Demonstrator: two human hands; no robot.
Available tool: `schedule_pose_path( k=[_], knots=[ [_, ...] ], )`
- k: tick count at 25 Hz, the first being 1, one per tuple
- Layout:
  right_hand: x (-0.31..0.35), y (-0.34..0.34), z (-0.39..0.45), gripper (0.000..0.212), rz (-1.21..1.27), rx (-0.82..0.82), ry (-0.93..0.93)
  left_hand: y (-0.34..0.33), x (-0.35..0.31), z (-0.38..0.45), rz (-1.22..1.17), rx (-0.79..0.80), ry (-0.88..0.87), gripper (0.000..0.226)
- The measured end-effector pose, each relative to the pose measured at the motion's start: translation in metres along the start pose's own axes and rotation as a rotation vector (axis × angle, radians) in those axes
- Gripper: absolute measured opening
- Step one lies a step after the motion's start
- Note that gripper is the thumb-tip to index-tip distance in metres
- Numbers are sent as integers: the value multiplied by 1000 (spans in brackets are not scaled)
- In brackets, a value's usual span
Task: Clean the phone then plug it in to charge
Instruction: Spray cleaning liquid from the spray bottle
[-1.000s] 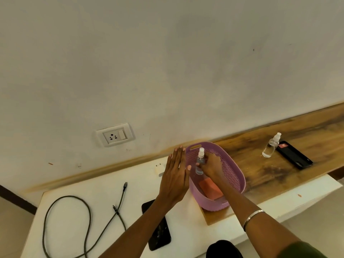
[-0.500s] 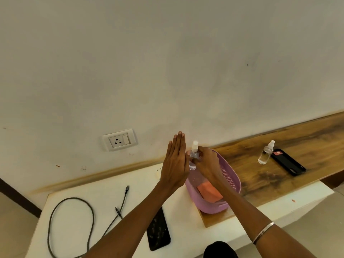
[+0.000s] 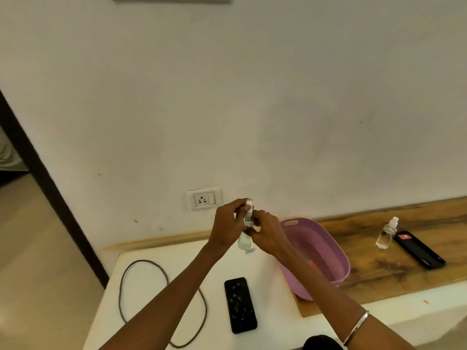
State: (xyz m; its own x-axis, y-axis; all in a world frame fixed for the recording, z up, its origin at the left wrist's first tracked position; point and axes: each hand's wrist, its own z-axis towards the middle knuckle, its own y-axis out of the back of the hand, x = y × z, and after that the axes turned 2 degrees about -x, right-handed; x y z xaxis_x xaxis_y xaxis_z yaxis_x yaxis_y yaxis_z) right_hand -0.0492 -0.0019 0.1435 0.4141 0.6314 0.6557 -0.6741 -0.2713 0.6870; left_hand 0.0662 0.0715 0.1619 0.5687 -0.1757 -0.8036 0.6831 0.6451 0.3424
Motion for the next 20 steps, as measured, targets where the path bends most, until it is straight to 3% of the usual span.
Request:
schedule_pose_path(
  k=[6, 11, 15, 20],
  knots=[
    [41, -32, -21, 30, 94, 136, 28, 65, 5, -18, -188, 184, 193, 24],
    [67, -49, -32, 33, 156, 124, -20, 82, 9, -34, -184, -61, 296, 15],
    [80, -55, -36, 31, 105, 34, -23, 83, 4, -35, -12, -210, 272, 11],
    [77, -57, -43, 41, 48, 20, -30, 81, -7, -35, -33, -346, 238, 18]
  ],
)
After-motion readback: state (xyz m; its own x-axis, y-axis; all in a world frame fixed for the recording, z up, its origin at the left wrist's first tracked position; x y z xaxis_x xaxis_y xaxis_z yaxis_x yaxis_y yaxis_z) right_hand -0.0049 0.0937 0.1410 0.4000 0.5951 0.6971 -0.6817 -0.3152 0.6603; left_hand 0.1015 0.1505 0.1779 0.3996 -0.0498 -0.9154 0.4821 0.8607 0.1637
